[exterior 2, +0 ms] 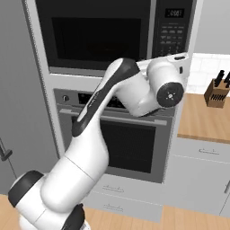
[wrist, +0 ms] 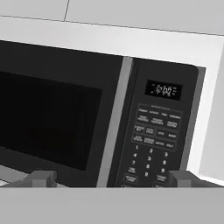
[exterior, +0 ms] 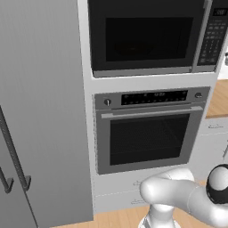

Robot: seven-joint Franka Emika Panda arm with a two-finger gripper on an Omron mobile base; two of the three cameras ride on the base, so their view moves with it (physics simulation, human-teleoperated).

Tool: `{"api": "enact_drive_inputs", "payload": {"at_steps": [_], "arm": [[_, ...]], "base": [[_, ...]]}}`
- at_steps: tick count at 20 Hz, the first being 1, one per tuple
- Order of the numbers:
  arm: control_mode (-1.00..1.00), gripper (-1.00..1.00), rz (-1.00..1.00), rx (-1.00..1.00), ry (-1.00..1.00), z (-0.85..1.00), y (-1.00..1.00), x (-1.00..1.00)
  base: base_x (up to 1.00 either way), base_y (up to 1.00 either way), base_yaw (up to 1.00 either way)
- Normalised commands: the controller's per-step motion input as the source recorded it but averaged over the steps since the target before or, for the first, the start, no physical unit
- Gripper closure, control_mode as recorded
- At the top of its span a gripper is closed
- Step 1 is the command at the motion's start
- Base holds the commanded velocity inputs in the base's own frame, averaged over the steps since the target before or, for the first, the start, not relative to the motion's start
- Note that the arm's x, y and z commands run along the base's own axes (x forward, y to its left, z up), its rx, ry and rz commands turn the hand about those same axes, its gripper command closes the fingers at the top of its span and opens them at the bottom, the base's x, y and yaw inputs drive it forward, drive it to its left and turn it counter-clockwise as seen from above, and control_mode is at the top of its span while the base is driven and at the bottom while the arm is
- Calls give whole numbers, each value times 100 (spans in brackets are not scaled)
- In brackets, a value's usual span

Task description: Open the microwave, place the bowl with waffle inside the microwave, then close the microwave door and turn it on.

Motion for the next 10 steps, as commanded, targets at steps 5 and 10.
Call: {"api": "enact_drive_inputs", "payload": {"at_steps": [5, 10], "arm": [[-100, -100, 21, -12, -4, -49, 4, 11], [-100, -100, 17, -11, -11, -46, 13, 8]], "base": [[0, 0, 0], [0, 0, 0]]}}
